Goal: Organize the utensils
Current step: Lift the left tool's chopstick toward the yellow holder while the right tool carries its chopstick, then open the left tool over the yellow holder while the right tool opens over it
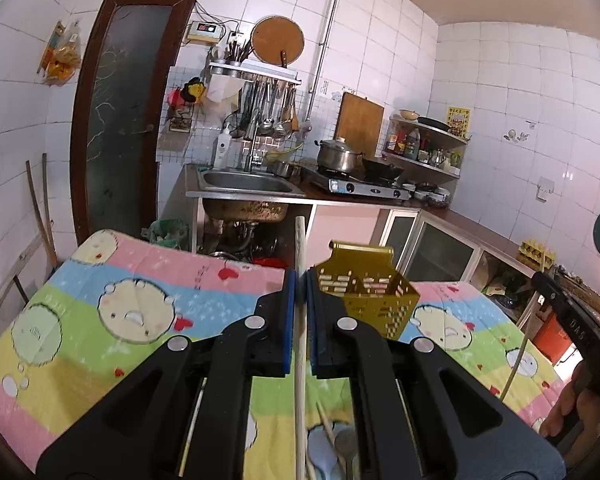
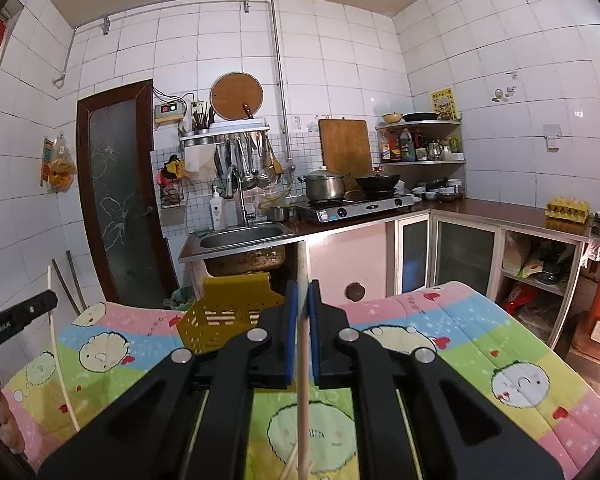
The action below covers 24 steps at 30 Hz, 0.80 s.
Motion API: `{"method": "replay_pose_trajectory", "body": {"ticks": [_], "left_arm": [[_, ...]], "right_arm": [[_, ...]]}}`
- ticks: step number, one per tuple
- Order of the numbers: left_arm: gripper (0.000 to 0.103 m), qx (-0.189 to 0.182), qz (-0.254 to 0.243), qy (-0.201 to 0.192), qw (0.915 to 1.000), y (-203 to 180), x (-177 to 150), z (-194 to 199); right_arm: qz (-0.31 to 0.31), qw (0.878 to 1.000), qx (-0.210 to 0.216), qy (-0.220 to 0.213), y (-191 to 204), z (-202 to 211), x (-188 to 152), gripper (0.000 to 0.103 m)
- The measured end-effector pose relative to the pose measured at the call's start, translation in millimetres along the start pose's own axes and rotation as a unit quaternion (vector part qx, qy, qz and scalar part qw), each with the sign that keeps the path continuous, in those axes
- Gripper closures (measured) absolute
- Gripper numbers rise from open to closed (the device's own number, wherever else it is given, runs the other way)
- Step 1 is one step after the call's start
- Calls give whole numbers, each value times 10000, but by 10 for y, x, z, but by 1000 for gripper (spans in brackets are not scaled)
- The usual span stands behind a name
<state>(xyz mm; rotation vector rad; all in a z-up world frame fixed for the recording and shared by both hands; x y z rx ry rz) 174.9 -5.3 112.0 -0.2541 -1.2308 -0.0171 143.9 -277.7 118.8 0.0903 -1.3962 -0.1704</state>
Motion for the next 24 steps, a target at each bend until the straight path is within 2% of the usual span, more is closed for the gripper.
{"method": "replay_pose_trajectory", "body": {"ticks": [10,17,20,24], "left_arm": [[99,-204,-132,-176,9996,-76,336,-381],[99,-498,-252,-653,9963,-323,826,-602],[99,-686,-150,-831,9941,-410,1025,-718],[99,-714,17,-1140,9909,-503,1242,-997]], "right_arm": [[9,9999,29,-145,151,-457,237,97],[33,9985,66,-550,304,-819,684,97],[-39,9970,133,-757,359,-1011,915,97],[-84,9958,146,-895,443,-1345,1129,97]]}}
Point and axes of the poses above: each gripper's, at about its wrist camera, not at the fingertips, and z roughly against the way its jaws point, y to its left, x to its top, the point moved 3 cm from there along -z, roughly the way its jaws point, and after that the axes turned 1 degree about -z, right-handed, at the moved point
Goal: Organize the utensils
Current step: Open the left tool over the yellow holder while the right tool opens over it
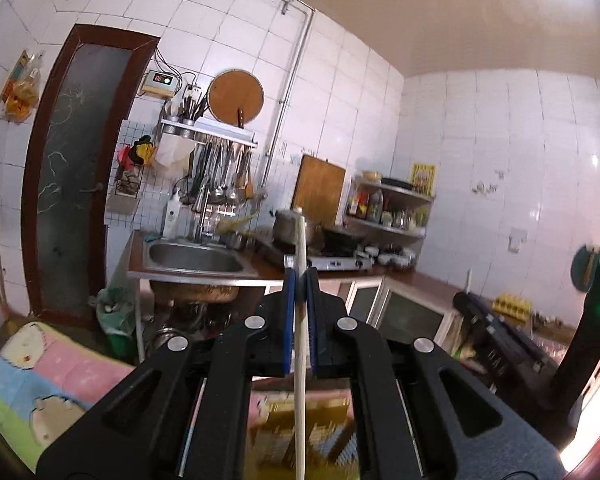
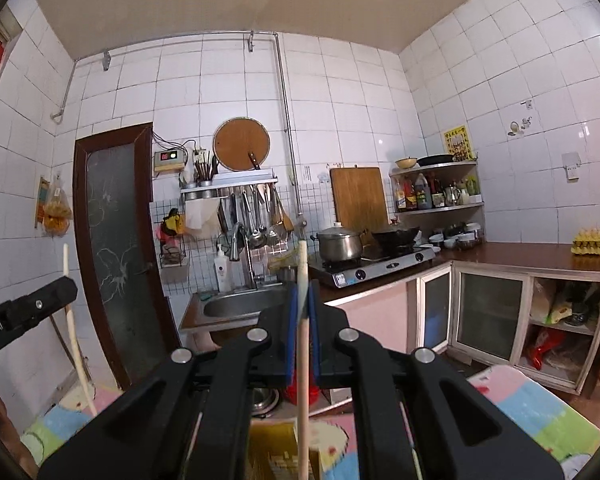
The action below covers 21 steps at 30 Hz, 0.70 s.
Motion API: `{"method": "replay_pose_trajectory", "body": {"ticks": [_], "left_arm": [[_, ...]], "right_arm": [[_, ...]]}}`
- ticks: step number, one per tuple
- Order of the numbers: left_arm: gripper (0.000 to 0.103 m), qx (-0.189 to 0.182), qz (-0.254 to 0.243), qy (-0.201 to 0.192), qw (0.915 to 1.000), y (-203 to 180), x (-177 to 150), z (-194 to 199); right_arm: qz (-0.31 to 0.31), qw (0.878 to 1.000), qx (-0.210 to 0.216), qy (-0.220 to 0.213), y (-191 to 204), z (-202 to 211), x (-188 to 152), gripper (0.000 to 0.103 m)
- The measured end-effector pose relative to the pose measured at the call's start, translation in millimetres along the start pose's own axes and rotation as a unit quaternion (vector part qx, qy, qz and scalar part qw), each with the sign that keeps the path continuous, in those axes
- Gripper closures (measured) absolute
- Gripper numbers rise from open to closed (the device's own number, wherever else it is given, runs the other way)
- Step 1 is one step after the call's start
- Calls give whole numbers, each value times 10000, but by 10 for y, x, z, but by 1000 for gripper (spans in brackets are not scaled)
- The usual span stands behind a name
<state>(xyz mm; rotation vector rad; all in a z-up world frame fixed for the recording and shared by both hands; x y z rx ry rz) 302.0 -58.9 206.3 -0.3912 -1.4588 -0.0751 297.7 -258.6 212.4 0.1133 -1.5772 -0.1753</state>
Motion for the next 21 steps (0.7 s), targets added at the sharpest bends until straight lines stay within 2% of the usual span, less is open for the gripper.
{"method": "replay_pose_trajectory", "body": {"ticks": [4,9,13,18,19,20,21], "left_arm": [[99,199,-78,-114,9997,-6,-156,-389],[99,385,-141,356,9985,138,-651,-815],[99,486,-181,627,9967,280,-956,-912],[98,587,-150,889,9942,413,-1090,-911],[94,591,-169,963,9934,421,-1086,-891],[82,598,-194,1022,9928,420,-1068,-864],[73,617,-224,1059,9922,415,-1040,-834]], "right_arm": [[47,10000,9,5,81,-304,-92,97],[172,9996,35,207,75,-552,-473,97],[288,9975,123,640,26,-651,-837,97],[395,9922,203,1169,-54,-664,-1159,96],[420,9906,202,1287,-62,-668,-1189,95],[457,9894,168,1366,-66,-666,-1204,91],[478,9882,131,1453,-79,-654,-1202,70]]}}
Point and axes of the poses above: each gripper's, at about its wrist camera, not at the fingertips, and z roughly against the way its jaws point, y to its left, x to its top, the point moved 3 cm from there along -z, roughly the way its jaws point, and after that the axes turned 1 degree about -z, right-handed, at the moved point
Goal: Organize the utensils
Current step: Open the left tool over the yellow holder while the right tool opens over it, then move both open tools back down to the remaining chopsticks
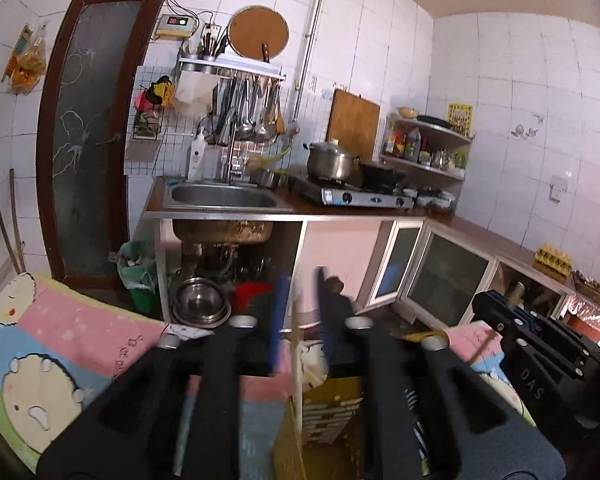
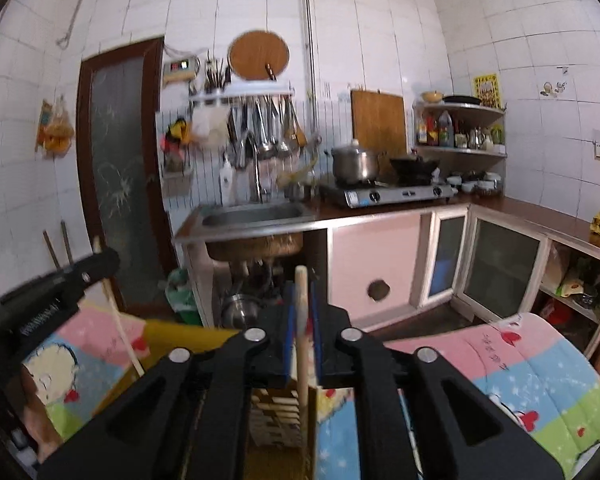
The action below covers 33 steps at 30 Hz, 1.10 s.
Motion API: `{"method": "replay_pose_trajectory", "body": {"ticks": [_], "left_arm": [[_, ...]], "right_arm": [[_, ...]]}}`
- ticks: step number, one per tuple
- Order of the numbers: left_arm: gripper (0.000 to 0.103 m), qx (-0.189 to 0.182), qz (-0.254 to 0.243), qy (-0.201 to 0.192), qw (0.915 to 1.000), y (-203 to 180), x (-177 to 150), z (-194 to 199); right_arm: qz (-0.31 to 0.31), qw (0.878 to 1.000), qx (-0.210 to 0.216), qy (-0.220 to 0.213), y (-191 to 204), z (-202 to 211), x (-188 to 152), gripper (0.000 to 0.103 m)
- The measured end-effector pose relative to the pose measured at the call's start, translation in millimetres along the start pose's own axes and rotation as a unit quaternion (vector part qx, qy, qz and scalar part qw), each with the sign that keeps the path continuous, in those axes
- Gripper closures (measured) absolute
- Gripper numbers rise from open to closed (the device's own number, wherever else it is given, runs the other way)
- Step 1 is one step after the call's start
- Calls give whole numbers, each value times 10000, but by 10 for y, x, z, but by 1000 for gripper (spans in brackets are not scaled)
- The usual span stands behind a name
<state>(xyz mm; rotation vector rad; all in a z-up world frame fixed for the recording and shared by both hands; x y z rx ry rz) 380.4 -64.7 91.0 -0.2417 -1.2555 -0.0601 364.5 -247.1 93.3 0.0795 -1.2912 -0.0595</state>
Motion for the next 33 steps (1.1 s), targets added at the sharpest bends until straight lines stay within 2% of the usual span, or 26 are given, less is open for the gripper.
{"method": "replay_pose_trajectory", "body": {"ticks": [1,2,4,8,10,14,19,25,33], "left_arm": [[53,40,-31,-9,10000,5,35,76],[39,87,-41,-62,9999,14,73,149],[28,201,-67,-133,9997,59,148,361],[11,263,3,1,9997,186,190,682],[5,370,20,11,9993,245,156,824],[5,508,-101,240,9984,318,16,1073],[5,536,6,725,9959,404,-297,1269],[5,527,127,1292,9901,428,-840,1366],[5,515,87,2196,9742,383,-1611,1299]], "right_arm": [[-29,10000,-15,56,-21,25,7,47],[-105,9999,-19,71,-57,86,28,45],[-131,9998,-104,53,-135,257,69,45],[-121,9995,-265,149,-266,563,64,45],[-119,9994,-306,141,-315,740,37,37],[-153,9989,-415,126,-401,1118,-47,34],[-209,9977,-510,390,-449,1434,-310,31],[-431,9911,-639,1085,-520,1565,-981,30],[-779,9760,-763,1884,-566,1566,-1730,30]]}}
Point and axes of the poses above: each gripper's, at about its wrist camera, not at the fingertips, and z roughly against the way its jaws point, y to its left, x to its top, the point moved 3 cm from there along -z, roughly the way its jaws point, and after that the axes turned 1 degree about -z, right-handed, at the moved point
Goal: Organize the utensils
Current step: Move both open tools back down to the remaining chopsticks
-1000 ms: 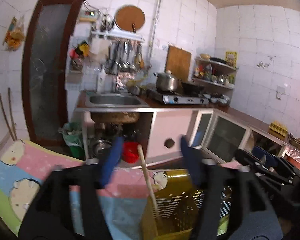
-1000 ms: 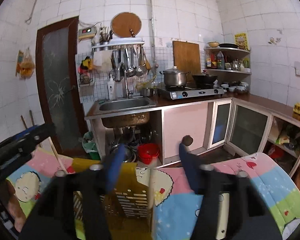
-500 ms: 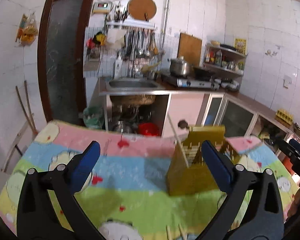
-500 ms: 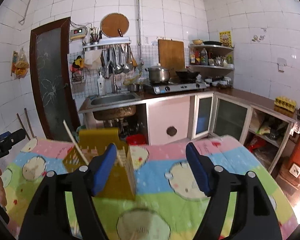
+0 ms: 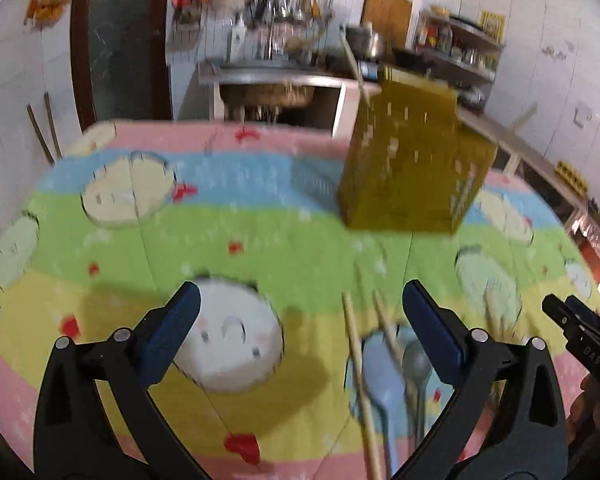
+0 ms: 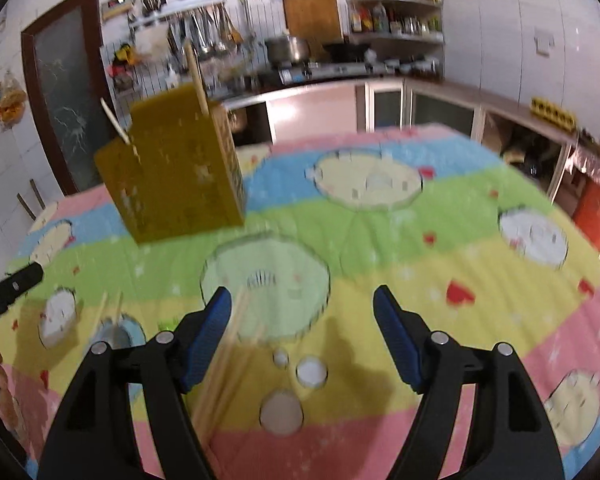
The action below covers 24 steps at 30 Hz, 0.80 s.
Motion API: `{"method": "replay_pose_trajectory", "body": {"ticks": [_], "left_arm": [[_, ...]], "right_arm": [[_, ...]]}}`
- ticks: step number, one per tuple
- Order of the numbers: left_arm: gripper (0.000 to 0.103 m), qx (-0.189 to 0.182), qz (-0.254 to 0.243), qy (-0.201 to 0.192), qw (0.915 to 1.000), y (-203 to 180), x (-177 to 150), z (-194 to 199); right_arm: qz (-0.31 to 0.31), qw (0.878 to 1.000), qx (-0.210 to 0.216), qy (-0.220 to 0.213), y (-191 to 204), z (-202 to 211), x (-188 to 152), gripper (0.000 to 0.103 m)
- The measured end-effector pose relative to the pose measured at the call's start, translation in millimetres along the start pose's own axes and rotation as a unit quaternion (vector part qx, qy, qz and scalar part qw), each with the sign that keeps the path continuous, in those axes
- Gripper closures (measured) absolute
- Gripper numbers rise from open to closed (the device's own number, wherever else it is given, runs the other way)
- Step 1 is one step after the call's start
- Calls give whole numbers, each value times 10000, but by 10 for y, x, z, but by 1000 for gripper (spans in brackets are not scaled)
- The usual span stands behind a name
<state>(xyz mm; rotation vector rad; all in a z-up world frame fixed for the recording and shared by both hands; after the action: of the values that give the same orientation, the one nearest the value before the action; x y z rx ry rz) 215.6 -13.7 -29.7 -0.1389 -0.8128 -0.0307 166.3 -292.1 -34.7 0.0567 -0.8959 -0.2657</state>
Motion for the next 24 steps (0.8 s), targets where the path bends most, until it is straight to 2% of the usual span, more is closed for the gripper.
{"method": "replay_pose_trajectory", "body": {"ticks": [7,13,18,20,24], "left_arm": [[5,80,25,540,9985,12,-324,-275],[5,257,14,757,9968,43,-379,-432],[5,312,-85,754,9966,21,-388,-468],[5,299,-79,765,9966,30,-383,-478],[5,325,-92,807,9962,25,-382,-504]], "right_arm": [[148,9992,-122,342,46,-154,-260,30],[288,9981,-200,499,127,-231,-298,31],[336,9962,-261,765,176,-342,-352,31],[387,9956,-294,801,201,-355,-362,36],[413,9946,-240,924,293,-360,-373,57]]}}
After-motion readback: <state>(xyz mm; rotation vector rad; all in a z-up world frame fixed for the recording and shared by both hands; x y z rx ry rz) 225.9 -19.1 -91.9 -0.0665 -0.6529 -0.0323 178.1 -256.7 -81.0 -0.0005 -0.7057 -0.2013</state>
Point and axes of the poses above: each gripper's, at about its wrist camera, not at the fingertips, and z roughly against the way its jaws point, y to its left, x to its top, the point moved 3 cm from there along -z, roughly the way its jaws point, and after that the axes turned 1 degree about -z, right-handed, at the moved point
